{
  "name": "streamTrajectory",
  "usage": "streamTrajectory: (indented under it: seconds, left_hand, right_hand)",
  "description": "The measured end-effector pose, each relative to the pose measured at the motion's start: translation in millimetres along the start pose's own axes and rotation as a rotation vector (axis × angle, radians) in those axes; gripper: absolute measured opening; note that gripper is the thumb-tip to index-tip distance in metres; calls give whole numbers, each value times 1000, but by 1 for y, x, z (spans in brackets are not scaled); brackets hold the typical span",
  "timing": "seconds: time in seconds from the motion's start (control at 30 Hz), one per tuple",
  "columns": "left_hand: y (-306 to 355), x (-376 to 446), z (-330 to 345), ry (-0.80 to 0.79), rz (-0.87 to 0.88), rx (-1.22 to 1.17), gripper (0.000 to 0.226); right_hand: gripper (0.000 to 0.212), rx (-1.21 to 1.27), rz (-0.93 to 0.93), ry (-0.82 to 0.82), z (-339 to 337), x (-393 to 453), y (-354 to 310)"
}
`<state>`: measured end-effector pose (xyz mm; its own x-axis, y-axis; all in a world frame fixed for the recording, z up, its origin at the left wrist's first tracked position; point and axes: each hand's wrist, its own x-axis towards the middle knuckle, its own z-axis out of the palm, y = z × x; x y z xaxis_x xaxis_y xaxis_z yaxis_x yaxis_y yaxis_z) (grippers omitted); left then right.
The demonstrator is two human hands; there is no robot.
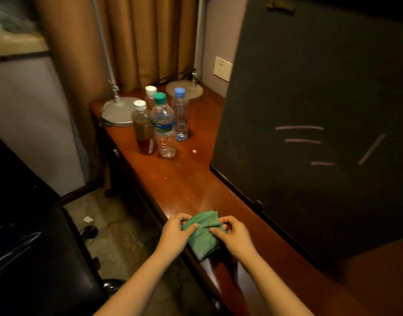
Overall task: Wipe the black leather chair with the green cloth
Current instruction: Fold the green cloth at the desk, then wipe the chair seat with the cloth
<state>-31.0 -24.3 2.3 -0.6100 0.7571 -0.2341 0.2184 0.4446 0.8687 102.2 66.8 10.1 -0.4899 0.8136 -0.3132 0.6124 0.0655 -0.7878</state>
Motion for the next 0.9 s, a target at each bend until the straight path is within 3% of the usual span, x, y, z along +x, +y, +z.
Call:
streamTrajectory:
  seconds: [0.2,0.5,0.7,0.9]
  left_hand:
    - [-23,-35,-112,156,-82,-158,13]
    - [-138,-120,-287,495,-248,-302,20]
    - [-245,-154,-353,604,-364,-403,20]
    - [-369,-124,-369,648,-501,-493,17]
  right_hand:
    - [16,-18,-214,-164,67,-16,-92]
    - [23,-146,-455,-373,262,-82,-192]
    - [21,-210,-530,-457,401,-104,-197]
    - [26,-337,-536,-502,522,-73,-157]
